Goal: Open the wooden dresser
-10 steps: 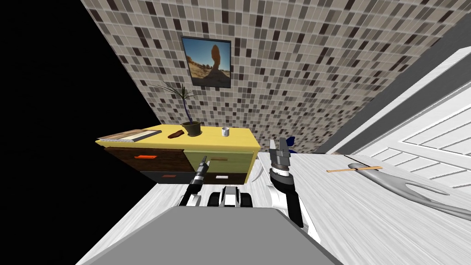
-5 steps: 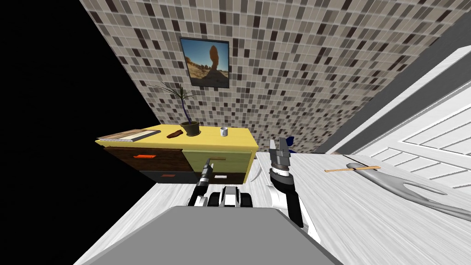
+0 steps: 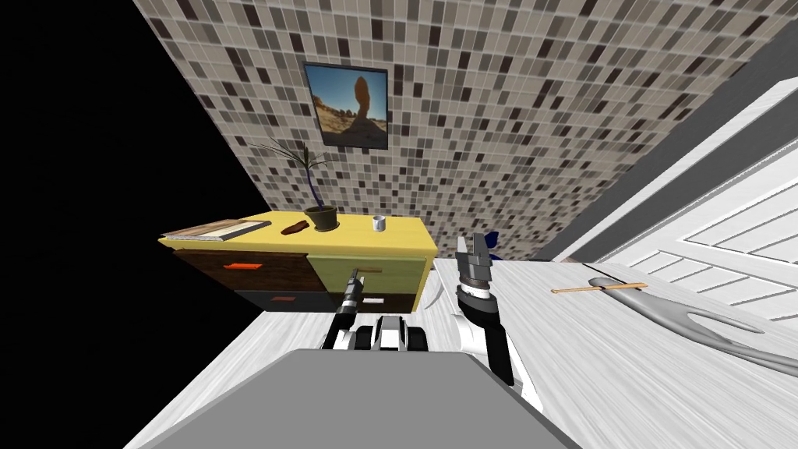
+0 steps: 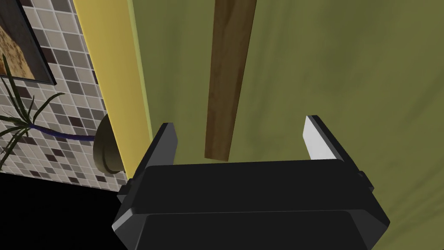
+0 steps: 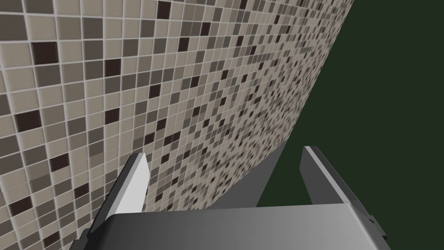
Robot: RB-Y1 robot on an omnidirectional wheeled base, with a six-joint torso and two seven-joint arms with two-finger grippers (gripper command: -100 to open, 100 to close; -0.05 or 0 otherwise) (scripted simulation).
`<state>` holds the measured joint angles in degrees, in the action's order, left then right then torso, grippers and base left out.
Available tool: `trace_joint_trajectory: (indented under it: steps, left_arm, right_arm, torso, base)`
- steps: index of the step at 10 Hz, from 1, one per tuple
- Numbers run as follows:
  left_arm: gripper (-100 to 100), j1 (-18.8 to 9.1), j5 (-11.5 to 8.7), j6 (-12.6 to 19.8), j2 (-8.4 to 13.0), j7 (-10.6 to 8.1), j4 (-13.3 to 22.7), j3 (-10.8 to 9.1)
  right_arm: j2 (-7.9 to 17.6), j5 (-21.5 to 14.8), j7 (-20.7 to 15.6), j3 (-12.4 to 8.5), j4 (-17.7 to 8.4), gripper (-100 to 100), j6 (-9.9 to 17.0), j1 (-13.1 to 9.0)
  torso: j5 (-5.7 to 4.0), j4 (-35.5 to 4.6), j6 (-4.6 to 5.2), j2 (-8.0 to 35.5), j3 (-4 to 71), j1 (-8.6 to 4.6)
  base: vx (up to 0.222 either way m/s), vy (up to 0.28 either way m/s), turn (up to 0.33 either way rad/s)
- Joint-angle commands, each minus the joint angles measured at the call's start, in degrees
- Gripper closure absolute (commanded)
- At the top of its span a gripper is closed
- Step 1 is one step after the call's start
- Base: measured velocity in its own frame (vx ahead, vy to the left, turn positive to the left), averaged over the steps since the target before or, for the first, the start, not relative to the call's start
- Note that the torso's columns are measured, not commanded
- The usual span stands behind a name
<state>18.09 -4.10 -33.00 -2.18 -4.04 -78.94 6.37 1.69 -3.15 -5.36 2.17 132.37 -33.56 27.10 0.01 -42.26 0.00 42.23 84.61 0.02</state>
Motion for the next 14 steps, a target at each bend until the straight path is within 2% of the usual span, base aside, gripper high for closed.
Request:
trace_joint_trajectory:
  steps: [1,5,6,7,14]
  left_arm:
    - [100,0.59,0.07,0.22,0.05,-0.02,-0.84,0.29]
    - [100,1.96,0.24,0.77,0.18,-0.05,-2.81,0.97]
    - [100,1.63,0.21,0.64,0.12,-0.02,-2.34,0.82]
    - [-100,1.64,0.22,0.75,2.01,-0.01,-2.32,0.83]
    - [-100,0.92,0.19,2.17,10.5,0.08,-1.18,0.54]
  right_arm:
    - [0.0,0.0,0.0,0.0,0.0,0,0.0,0.0]
    - [-0.01,0.0,0.0,0.01,-0.01,0,0.01,-0.03]
    - [-0.01,0.0,0.0,0.01,-0.01,0,0.01,-0.03]
    - [0.0,0.0,0.0,0.0,-0.01,0,0.0,-0.01]
    - [0.0,0.0,0.0,0.0,0.0,0,0.0,0.0]
  torso:
    - [-0.01,-0.04,0.0,0.11,-0.08,-0.03]
    - [-0.03,-0.07,0.01,0.2,-0.14,-0.1]
    - [-0.01,0.0,0.0,-0.05,0.01,-0.02]
    - [0.0,0.08,0.0,-0.36,0.2,0.02]
    - [-0.01,-0.03,0.01,0.06,-0.06,-0.03]
  base:
    - [-0.098,0.003,0.015]
    - [-0.182,-0.01,0.011]
    - [-0.072,-0.001,0.0]
    - [-0.018,-0.001,-0.003]
    - [0.02,0.006,0.0]
